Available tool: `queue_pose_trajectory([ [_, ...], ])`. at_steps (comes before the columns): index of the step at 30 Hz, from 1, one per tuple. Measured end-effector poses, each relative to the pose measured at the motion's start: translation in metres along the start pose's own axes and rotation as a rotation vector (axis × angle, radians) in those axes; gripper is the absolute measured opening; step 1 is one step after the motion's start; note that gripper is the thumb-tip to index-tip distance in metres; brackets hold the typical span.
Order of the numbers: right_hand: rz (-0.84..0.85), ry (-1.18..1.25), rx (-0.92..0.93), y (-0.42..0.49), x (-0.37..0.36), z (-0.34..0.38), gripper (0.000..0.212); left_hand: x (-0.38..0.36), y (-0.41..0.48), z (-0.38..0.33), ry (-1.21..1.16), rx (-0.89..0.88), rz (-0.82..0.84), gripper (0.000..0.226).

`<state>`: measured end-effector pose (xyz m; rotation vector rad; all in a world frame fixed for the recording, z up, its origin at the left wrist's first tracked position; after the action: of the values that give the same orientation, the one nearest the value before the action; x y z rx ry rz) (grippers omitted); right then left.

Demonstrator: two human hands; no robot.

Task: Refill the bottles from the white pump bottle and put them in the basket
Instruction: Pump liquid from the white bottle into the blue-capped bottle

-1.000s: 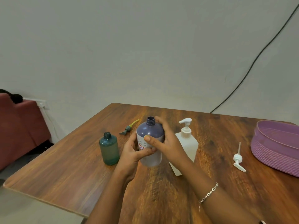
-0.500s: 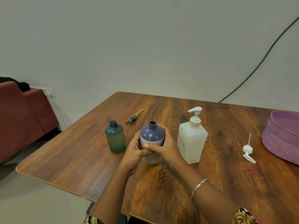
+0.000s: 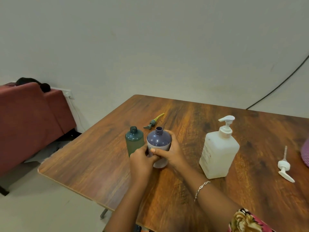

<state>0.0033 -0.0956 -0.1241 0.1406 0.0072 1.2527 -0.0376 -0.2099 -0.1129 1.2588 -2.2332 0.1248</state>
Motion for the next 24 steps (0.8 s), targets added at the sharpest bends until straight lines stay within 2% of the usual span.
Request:
queue_pose_trajectory([
  [5,0.018,-0.004,0.001,0.009,-0.007,-0.009,0.085,0.002,0.003,0.015,0.054,0.064,-0.069,0.012],
  [14,0.04,-0.031,0.007,0.016,-0.01,-0.016,0.086,0.0,0.002,0.025,0.021,0.078,-0.116,0.012],
  [24,0.058,-0.102,0.039,0.019,-0.008,-0.02,0.083,-0.003,0.002,0.03,-0.003,0.042,-0.113,0.026],
])
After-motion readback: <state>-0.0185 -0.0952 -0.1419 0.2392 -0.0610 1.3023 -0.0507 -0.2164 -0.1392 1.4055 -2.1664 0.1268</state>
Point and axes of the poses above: each hand's wrist, its own y-axis towards the middle knuckle, its own x-axis out of the back of the hand, z = x × y, the point moved 3 cm from there along y, towards the middle knuckle, and after that the axes turned 14 degrees about z, right-handed, at the moved point
